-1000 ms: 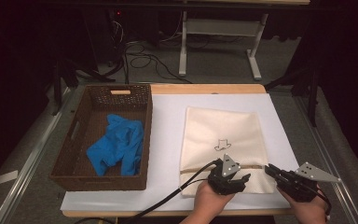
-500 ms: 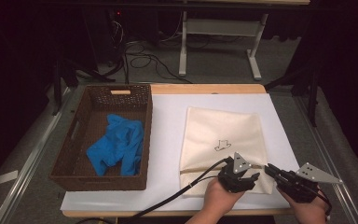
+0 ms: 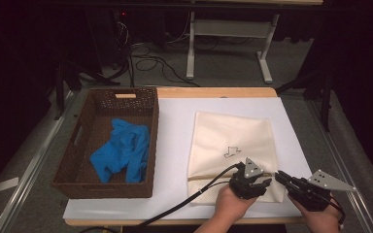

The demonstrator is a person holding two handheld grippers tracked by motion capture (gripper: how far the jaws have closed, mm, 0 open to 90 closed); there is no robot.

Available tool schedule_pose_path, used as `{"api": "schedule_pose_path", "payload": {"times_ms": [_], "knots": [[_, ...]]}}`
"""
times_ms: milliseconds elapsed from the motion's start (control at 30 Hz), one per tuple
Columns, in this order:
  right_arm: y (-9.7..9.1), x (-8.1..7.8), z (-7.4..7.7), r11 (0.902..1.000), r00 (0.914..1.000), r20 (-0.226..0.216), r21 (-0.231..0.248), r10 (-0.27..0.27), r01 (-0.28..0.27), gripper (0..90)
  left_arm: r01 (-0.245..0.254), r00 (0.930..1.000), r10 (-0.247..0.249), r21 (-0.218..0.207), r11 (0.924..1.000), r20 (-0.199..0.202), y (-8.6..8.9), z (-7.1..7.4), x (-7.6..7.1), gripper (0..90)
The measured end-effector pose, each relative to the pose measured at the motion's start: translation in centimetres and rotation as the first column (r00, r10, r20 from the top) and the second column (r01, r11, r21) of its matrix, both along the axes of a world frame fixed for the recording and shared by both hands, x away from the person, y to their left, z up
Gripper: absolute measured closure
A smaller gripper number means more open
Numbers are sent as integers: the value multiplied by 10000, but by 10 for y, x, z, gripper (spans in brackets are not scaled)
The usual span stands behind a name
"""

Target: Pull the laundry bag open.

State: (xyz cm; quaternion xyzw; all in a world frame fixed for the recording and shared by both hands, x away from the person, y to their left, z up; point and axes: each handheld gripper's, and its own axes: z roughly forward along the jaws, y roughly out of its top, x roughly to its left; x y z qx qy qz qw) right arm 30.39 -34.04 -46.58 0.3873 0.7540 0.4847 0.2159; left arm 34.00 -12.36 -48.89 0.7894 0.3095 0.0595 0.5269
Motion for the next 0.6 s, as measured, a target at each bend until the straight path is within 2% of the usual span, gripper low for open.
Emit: {"api": "schedule_pose_path", "payload": {"times_ms": [200, 300, 600], "knots": [[-1, 0, 0, 10000, 10000, -15, -13, -43, 43, 843, -20, 10000, 20, -46, 10000, -7, 2, 0, -1, 681], [-1, 0, 0, 10000, 10000, -7, -45, -33, 33, 843, 97, 10000, -97, -230, 9997, -13, 3, 1, -1, 719], [0, 1, -1, 10000, 10000, 8, -55, -80, 80, 843, 137, 9998, -134, -163, 9998, 172, 1, 0, -4, 789]]}}
